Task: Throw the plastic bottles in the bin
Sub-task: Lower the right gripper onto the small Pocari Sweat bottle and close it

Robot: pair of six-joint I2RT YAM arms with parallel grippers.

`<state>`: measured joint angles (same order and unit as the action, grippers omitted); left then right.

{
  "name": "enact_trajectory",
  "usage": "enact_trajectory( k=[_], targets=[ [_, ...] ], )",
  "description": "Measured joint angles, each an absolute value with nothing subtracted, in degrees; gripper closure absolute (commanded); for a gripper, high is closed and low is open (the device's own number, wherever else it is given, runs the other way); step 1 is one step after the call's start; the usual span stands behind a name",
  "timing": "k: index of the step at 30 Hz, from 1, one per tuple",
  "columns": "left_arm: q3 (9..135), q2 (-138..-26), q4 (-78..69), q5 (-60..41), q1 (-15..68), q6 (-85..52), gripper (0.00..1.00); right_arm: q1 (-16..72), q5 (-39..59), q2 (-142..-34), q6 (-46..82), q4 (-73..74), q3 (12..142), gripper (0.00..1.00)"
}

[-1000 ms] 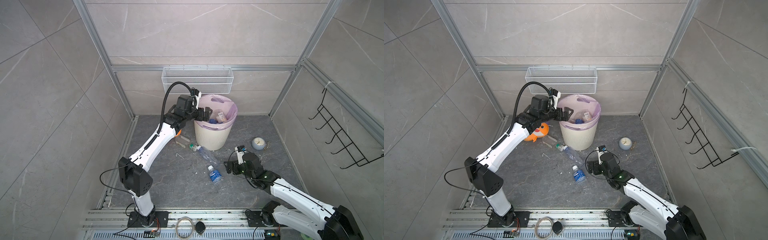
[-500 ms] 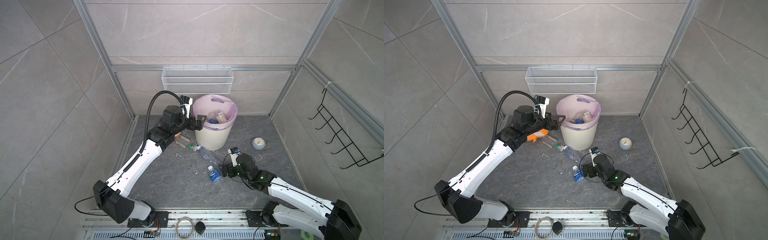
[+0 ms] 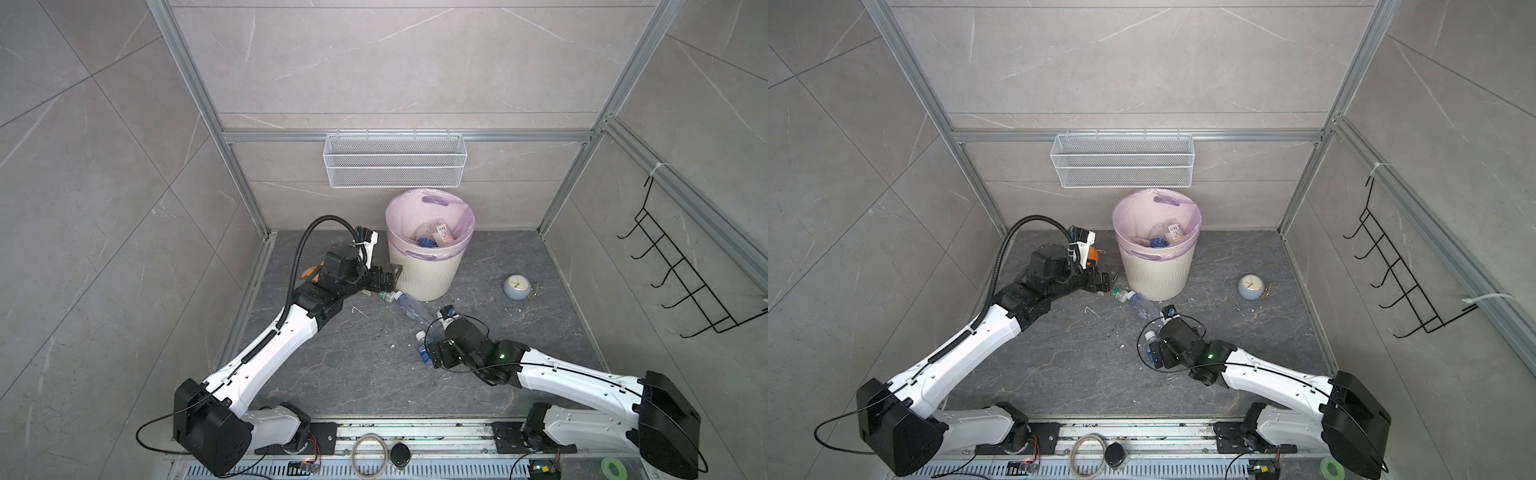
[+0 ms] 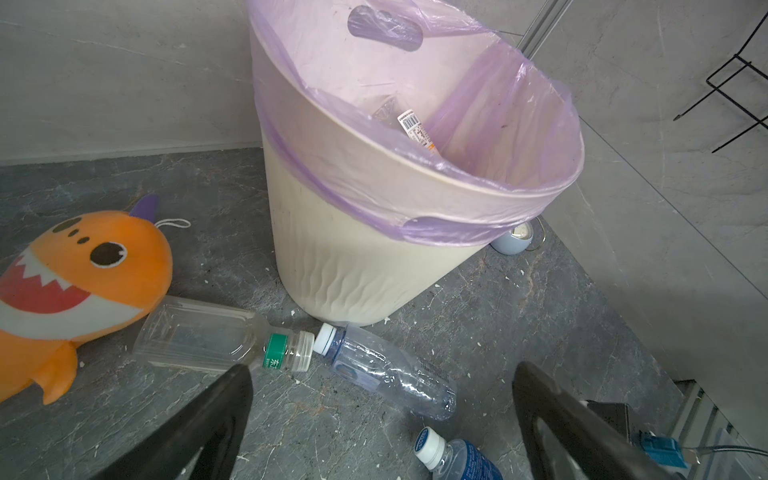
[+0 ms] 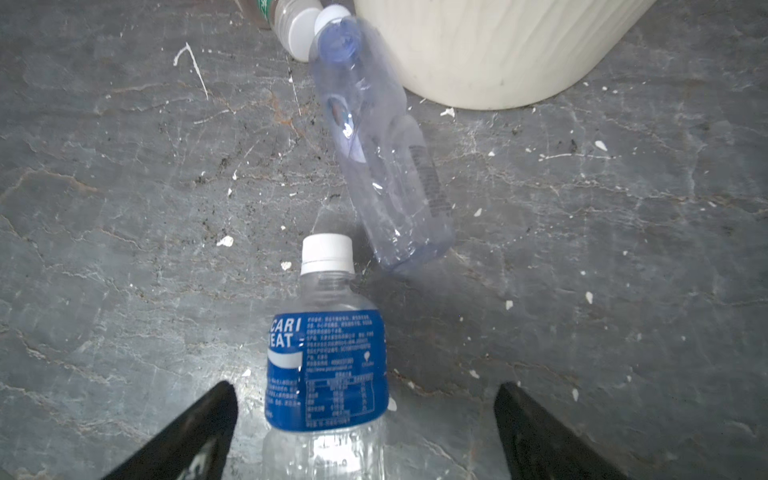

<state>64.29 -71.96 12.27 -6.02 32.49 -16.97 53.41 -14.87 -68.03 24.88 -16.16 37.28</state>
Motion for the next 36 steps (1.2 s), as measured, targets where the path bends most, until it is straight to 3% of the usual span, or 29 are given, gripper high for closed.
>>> enact_trajectory(
  k=[14,36],
  targets=[
    [53.19,-68.55,9.93,-5.43,32.49,-20.29,0.00,58.15,-16.36,-74.08,27.07,-17.37,38.28,0.04],
    [46.83,-67.09,7.22,-5.10,32.49,-22.98,0.00,59.99,-16.32,-81.45,27.51,-17.32,38.79,0.26]
  ],
)
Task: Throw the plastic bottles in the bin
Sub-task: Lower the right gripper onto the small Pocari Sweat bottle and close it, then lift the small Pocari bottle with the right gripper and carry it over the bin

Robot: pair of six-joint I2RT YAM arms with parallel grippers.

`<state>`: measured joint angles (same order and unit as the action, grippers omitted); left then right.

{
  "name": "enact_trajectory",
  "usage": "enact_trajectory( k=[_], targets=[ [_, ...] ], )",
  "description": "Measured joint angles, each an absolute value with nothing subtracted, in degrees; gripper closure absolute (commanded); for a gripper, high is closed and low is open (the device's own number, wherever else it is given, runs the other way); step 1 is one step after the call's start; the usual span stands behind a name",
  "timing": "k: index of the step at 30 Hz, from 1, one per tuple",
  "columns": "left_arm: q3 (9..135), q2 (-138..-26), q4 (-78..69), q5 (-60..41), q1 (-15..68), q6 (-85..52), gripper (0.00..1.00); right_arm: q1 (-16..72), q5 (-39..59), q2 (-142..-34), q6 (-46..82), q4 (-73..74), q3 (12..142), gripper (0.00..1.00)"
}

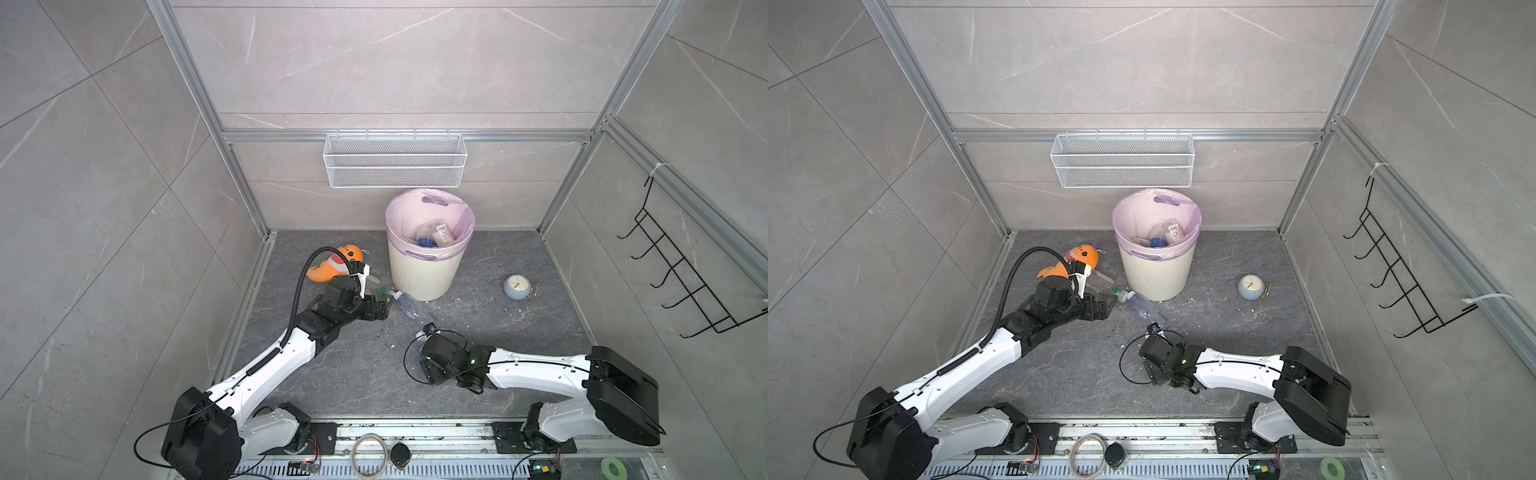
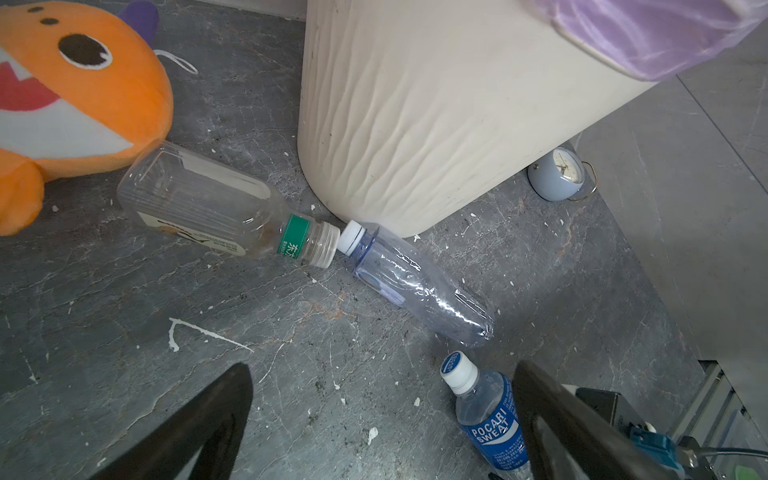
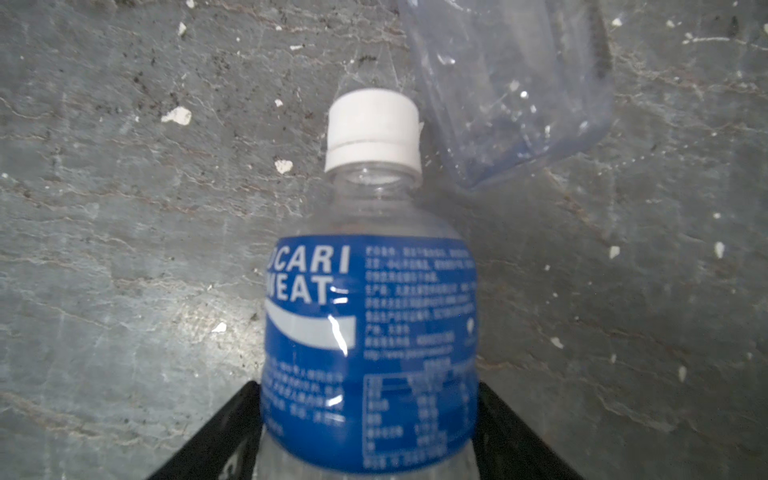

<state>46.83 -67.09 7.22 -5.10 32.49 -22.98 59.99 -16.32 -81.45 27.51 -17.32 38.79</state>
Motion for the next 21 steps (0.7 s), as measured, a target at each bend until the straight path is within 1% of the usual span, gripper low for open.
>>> enact_trajectory(
  k=[5,9,17,21],
  targets=[
    [46.78,-67.05,7.22,-5.10,32.49,-22.98,0.00,60.10,-16.36,-81.45,27.86,-17.12,39.03,0.37],
    [46.59,-67.02,7.22,-5.10,32.49,-22.98,0.00,60.25,-16.53,-81.45,27.92,-16.93,39.13,0.41],
    [46.19,-66.87,7.25,-5.08,32.49,-22.98,0.00,60.86,-16.73,-80.93,27.90,-16.88,39.11,0.51],
    [46.19,-66.57,7.29,-5.06,32.49,-22.98,0.00,61.58,-17.19,-78.50,27.90,-16.91,38.98,0.53]
  ],
)
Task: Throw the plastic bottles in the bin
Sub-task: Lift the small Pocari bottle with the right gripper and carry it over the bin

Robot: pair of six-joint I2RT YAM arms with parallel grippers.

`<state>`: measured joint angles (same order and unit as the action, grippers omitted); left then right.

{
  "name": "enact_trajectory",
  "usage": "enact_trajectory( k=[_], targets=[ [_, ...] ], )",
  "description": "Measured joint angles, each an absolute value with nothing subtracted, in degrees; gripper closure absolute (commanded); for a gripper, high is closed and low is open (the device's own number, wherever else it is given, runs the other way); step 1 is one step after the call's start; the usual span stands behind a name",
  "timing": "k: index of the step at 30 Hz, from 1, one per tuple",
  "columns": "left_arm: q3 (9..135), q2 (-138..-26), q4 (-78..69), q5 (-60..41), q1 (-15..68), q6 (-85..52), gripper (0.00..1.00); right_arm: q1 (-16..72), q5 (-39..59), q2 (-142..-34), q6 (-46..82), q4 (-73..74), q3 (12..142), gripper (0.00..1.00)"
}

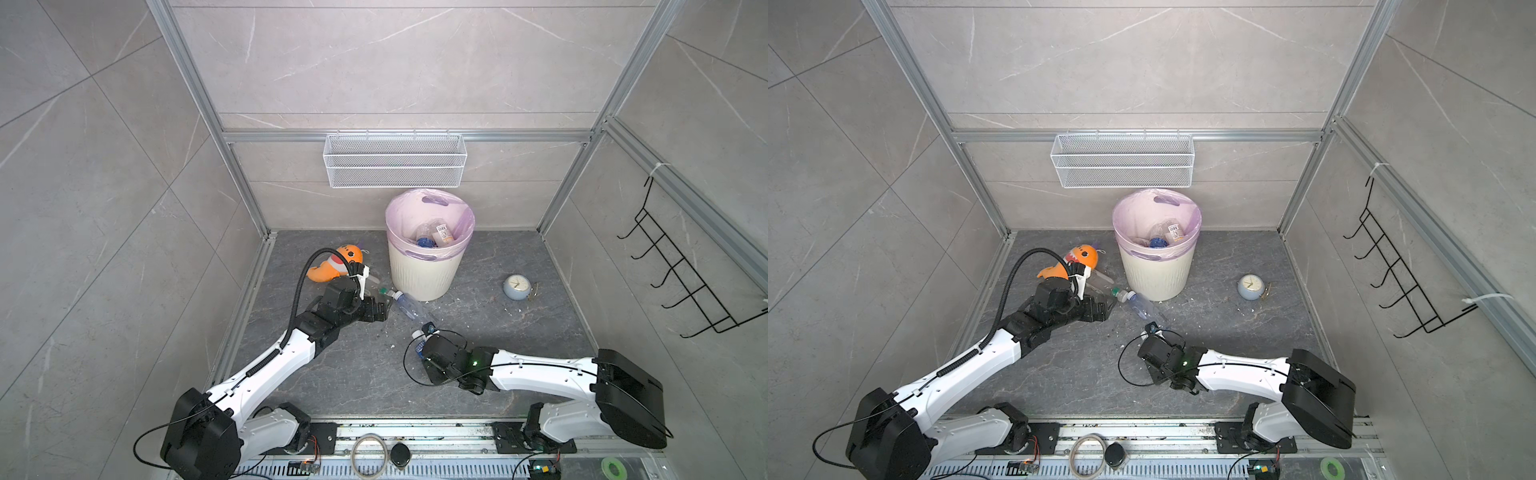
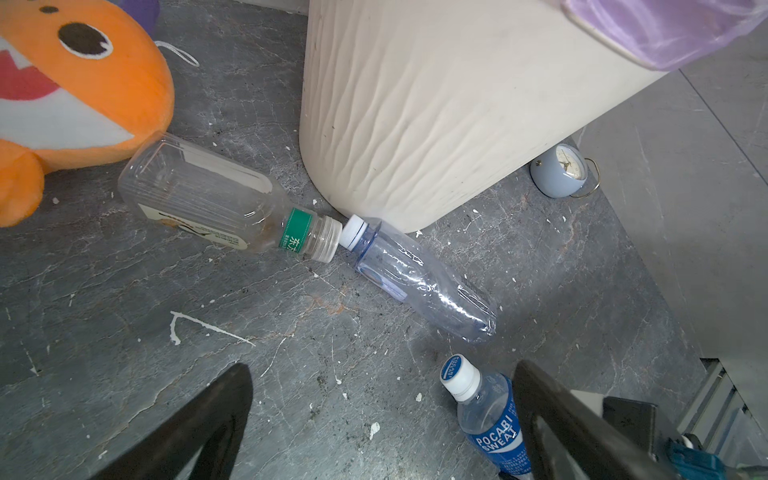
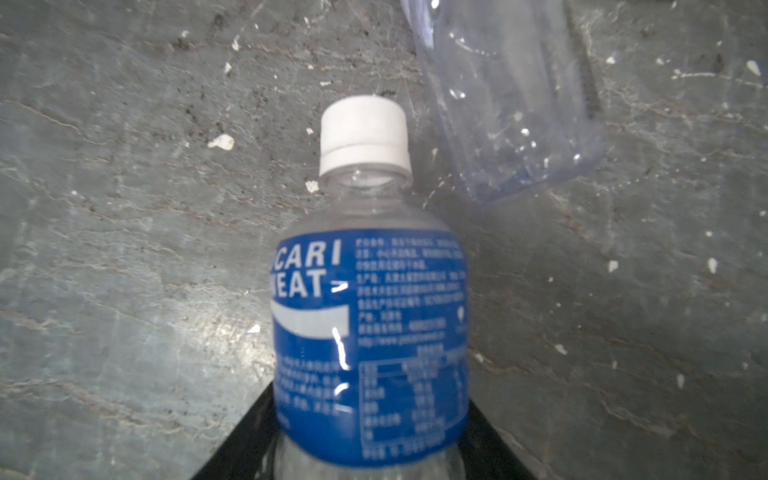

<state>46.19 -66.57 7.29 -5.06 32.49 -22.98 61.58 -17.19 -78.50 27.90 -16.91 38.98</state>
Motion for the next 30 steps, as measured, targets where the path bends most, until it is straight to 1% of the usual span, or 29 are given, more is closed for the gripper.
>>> enact_trajectory(
  k=[12,18,30],
  targets=[
    [45.36,-65.93,7.62,-4.58,32.49,-22.98,0.00,63.33,-21.56,-64.73,27.88,-17.02,37.34,0.58],
    [45.28,-65.91,7.68,-4.58,32.49,-22.98,0.00,63.37,-23.66,-57.28,27.64,-18.33,37.36,0.58],
    [45.25,-65.84,7.70,-4.58,32.49,-22.98,0.00,63.37,-26.09,-50.35,25.91,-23.44,41.45,0.57]
  ],
)
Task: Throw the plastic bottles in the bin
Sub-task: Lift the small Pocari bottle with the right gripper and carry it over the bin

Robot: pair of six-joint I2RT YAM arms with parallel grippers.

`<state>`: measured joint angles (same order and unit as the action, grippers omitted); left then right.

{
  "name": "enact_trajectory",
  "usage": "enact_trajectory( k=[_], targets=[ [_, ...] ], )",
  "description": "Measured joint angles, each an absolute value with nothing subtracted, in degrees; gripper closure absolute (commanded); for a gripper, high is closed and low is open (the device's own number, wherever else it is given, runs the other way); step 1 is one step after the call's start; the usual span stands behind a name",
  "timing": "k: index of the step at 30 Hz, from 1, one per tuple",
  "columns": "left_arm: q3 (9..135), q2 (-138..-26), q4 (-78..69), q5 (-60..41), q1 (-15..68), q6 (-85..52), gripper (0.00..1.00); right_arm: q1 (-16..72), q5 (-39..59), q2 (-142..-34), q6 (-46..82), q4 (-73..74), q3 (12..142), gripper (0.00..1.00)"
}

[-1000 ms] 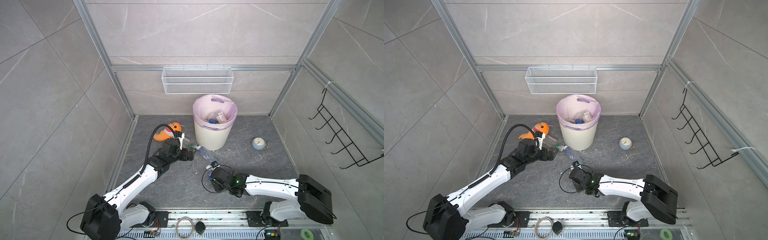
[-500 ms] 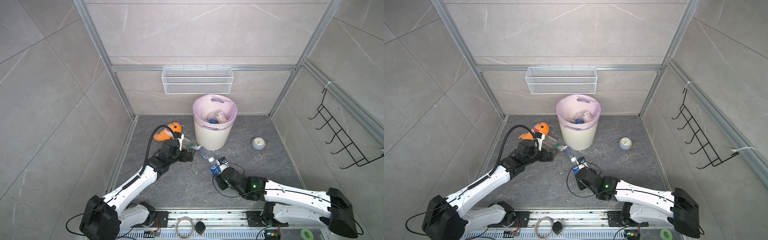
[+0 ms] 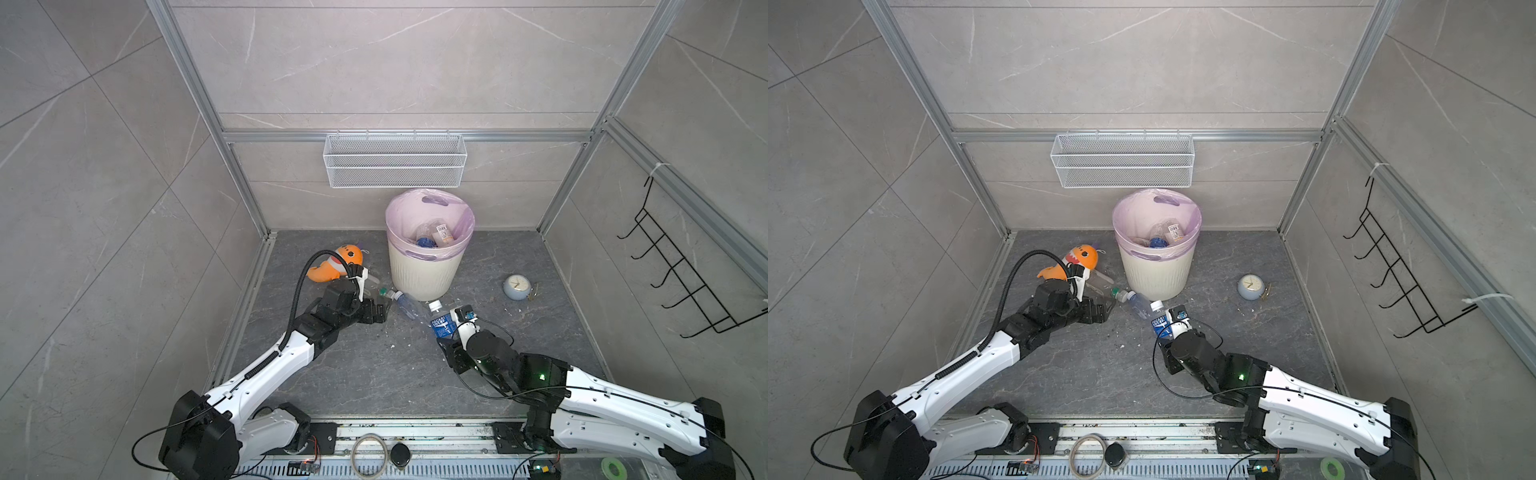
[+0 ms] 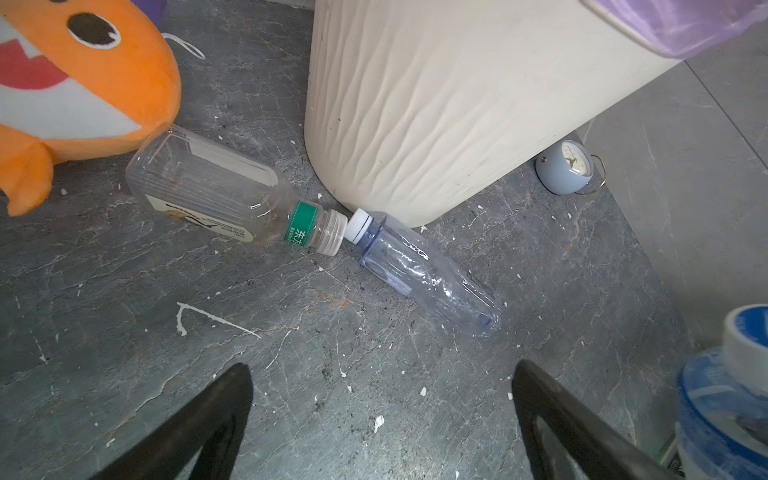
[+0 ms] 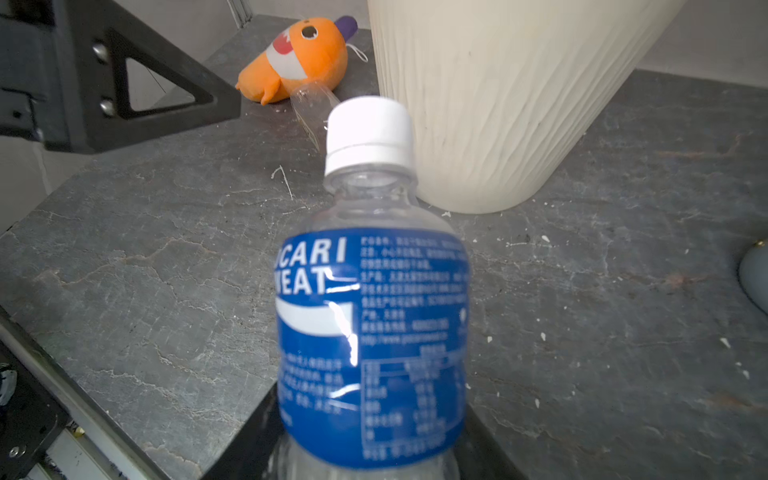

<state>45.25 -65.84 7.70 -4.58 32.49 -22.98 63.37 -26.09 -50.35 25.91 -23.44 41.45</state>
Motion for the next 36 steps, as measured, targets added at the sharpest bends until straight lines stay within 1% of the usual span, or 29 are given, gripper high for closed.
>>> enact_trajectory(
  k=[12,24,30,36],
  targets=[
    [45.25,-65.12,7.88,-4.58,32.49,-22.98,0.00,63.37,-28.77,-45.04,23.44,-27.16,46.33,0.58],
    [44.66,-64.25,9.02,-4.58,32.49,-22.96,0.00,63.37,-31.68,-44.93,19.84,-29.17,51.48,0.58],
    [44.12,-63.68,9.37,-4.62,32.49,-22.94,0.00,63.37,-34.09,-48.27,17.69,-29.15,57.23,0.59],
    [42.41,-63.53,9.39,-4.64,32.49,-22.96,0.00,62.89,-36.93,-58.52,12.91,-29.36,70.96,0.63]
  ],
)
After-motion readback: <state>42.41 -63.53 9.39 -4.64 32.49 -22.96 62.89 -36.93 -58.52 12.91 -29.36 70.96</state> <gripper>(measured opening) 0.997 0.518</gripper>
